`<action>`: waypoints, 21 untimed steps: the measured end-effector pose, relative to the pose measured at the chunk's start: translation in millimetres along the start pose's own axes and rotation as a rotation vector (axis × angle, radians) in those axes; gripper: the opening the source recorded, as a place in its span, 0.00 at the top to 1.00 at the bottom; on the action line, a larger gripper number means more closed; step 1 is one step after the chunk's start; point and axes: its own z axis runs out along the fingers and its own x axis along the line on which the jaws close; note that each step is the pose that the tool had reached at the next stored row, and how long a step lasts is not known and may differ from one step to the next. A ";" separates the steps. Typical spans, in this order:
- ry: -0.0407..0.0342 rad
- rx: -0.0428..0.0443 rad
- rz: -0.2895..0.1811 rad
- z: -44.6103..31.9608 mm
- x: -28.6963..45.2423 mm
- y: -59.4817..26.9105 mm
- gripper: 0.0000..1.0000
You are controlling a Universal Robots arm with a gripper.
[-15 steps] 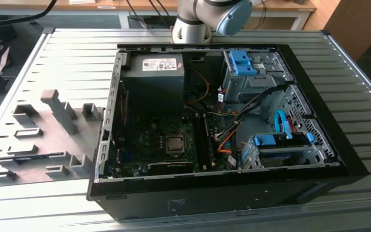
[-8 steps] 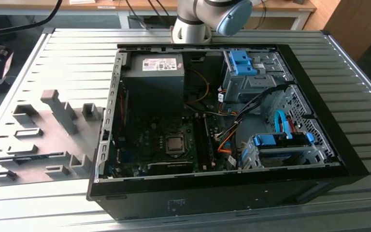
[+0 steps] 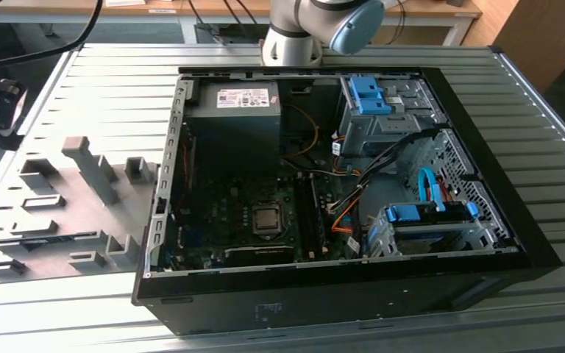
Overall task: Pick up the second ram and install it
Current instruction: 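Reach for the second ram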
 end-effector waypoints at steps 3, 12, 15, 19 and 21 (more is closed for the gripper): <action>0.0000 0.0000 0.000 5.1 0.1 -0.2 0.90; 0.0000 0.0002 0.000 18.1 0.4 -0.9 0.90; 0.0001 0.0003 0.000 22.2 0.5 -1.2 0.90; 0.0000 0.0003 0.000 27.6 0.7 -1.5 0.90; 0.0000 0.0003 0.000 30.3 0.7 -1.7 0.90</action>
